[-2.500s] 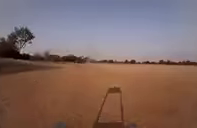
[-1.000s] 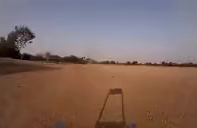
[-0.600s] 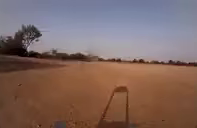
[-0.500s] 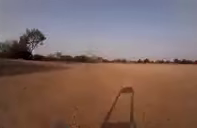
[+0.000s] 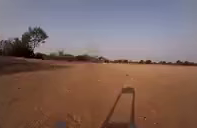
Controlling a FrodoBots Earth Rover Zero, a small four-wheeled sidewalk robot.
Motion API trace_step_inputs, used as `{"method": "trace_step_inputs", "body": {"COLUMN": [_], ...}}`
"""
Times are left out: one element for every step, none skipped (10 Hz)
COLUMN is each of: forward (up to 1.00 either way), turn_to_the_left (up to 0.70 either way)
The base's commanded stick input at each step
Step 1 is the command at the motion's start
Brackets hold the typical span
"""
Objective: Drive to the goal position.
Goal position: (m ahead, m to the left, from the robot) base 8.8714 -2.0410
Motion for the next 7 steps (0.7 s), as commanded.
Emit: {"method": "trace_step_inputs", "body": {"forward": [0.59, 0.59, 0.59, 0.59, 0.59, 0.59, 0.59], "turn_to_the_left": [0.00, 0.00, 0.00, 0.00, 0.00, 0.00, 0.00]}}
